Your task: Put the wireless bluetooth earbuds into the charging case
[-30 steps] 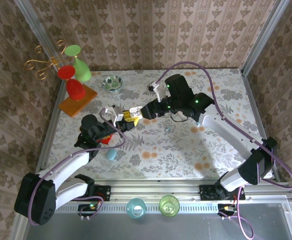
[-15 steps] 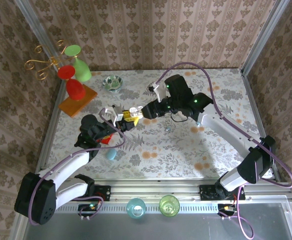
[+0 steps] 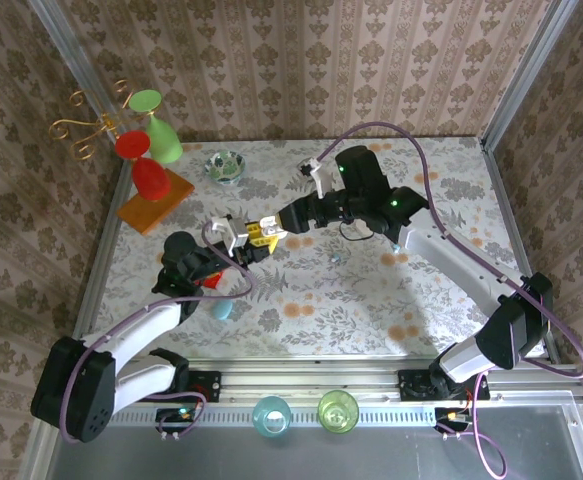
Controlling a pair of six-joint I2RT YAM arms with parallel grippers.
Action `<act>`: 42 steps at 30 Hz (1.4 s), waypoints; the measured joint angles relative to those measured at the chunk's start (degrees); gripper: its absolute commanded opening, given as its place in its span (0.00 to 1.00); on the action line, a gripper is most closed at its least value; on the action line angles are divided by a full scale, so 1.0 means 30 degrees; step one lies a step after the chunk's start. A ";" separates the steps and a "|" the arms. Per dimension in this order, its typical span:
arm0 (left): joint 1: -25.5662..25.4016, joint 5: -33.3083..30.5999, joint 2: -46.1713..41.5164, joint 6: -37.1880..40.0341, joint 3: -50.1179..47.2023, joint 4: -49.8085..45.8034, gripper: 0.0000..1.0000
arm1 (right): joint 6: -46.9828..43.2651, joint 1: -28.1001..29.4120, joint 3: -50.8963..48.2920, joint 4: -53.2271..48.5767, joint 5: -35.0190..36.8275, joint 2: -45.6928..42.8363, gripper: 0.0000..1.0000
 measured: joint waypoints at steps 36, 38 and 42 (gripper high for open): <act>-0.0102 -0.0240 -0.0007 -0.0189 -0.0801 -0.0124 0.02 | -0.1770 -0.0525 0.0780 -0.3657 -0.0736 0.0510 0.74; -0.0102 0.0423 -0.0007 -0.0444 -0.0568 -0.0168 0.02 | -0.2025 -0.0532 -0.0087 -0.2769 -0.0714 -0.0284 0.72; -0.0117 0.1173 -0.0270 -0.0066 -0.0517 -0.0306 0.02 | -0.1392 -0.0794 0.0918 -0.2747 -0.0510 0.0138 0.70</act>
